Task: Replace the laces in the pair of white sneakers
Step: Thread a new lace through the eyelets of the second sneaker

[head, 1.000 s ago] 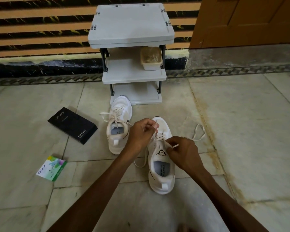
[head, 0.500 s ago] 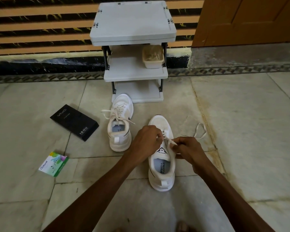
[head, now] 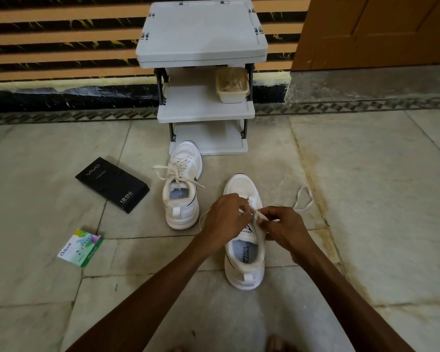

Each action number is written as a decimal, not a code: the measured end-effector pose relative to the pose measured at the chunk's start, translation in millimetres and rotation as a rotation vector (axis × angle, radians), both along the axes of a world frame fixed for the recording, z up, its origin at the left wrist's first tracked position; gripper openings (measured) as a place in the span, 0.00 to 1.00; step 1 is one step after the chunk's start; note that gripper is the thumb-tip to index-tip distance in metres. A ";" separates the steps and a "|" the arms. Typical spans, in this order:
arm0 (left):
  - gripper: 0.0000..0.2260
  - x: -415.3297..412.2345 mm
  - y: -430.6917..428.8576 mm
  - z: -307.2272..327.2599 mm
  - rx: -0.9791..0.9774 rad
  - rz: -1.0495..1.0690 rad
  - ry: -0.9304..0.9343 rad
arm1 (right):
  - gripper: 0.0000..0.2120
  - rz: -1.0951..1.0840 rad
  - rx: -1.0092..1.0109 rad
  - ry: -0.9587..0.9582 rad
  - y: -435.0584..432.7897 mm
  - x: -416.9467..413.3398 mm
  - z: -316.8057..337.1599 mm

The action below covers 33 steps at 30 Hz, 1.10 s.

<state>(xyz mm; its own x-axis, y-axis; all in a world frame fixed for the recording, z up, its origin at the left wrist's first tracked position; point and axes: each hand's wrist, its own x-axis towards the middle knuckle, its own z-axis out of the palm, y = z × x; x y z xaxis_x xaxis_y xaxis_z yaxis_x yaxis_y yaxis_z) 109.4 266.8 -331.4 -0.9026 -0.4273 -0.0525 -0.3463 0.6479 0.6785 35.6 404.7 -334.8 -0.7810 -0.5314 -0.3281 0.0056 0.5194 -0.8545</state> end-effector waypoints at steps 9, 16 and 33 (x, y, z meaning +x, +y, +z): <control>0.05 -2.3 4.3 1.7 0.010 0.008 -0.008 | 0.08 0.157 0.083 0.133 -2.3 -2.8 2.5; 0.06 -2.8 3.0 -5.7 0.156 0.120 -0.040 | 0.13 0.266 0.119 0.171 -2.6 -12.4 3.2; 0.10 -1.3 -4.9 -6.2 0.175 -0.041 -0.226 | 0.14 0.014 0.062 0.596 -23.7 -31.6 26.6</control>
